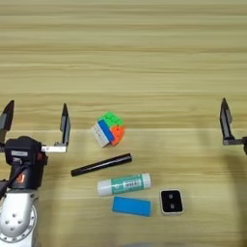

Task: Move the objects on the table

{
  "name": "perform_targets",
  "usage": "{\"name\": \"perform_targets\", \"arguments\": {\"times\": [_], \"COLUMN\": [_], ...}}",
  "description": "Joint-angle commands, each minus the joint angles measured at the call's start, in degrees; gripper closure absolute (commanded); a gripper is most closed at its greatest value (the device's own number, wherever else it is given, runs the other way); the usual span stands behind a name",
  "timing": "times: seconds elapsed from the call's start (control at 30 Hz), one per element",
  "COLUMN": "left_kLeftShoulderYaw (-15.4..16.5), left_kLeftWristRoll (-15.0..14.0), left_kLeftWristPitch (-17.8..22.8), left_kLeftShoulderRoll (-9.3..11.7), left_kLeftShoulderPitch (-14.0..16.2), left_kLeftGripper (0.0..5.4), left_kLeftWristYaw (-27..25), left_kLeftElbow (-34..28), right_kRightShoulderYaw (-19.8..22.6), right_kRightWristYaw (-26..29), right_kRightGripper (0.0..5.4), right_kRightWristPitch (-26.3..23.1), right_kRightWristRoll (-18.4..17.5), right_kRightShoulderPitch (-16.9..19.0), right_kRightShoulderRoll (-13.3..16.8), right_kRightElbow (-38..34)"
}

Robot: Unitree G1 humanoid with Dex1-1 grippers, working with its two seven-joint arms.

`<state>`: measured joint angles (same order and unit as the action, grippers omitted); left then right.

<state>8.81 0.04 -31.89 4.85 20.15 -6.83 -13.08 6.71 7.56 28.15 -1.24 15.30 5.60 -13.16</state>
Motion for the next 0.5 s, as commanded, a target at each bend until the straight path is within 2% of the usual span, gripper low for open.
{"name": "perform_targets", "arguments": {"times": [0.03, 0.17, 0.27, 0.4, 0.5], "left_kLeftShoulderYaw": [0.5, 0.3, 0.3, 0.4, 1.0], "left_kLeftWristRoll": [-1.7, -1.0, -2.8, -2.3, -3.3], "left_kLeftWristPitch": [1.1, 0.2, -0.2, -1.4, -1.5], "left_kLeftShoulderRoll": [0.3, 0.9, 1.1, 1.8, 2.0], "left_kLeftShoulderPitch": [0.1, -2.3, -3.5, -7.4, -10.3], "left_kLeftGripper": [0.02, 0.02, 0.02, 0.02, 0.02], "left_kLeftWristYaw": [0.2, 0.3, -0.6, -0.1, 0.0], "left_kLeftElbow": [2.5, 6.3, 9.6, 13.5, 15.9], "right_kRightShoulderYaw": [0.8, 1.2, 2.0, 2.9, 3.7], "right_kRightWristYaw": [-2.1, -3.3, -3.9, -3.9, -3.3], "right_kRightGripper": [0.00, 0.00, 0.00, 0.00, 0.00], "right_kRightWristPitch": [1.8, 3.4, 4.3, 4.2, 2.9], "right_kRightWristRoll": [0.8, 1.1, 0.4, -1.5, -3.6], "right_kRightShoulderPitch": [-0.1, -2.1, -3.6, -8.0, -11.3], "right_kRightShoulderRoll": [-1.0, -0.8, -0.4, 0.0, 0.3], "right_kRightElbow": [1.5, 5.1, 7.2, 12.1, 16.1]}}
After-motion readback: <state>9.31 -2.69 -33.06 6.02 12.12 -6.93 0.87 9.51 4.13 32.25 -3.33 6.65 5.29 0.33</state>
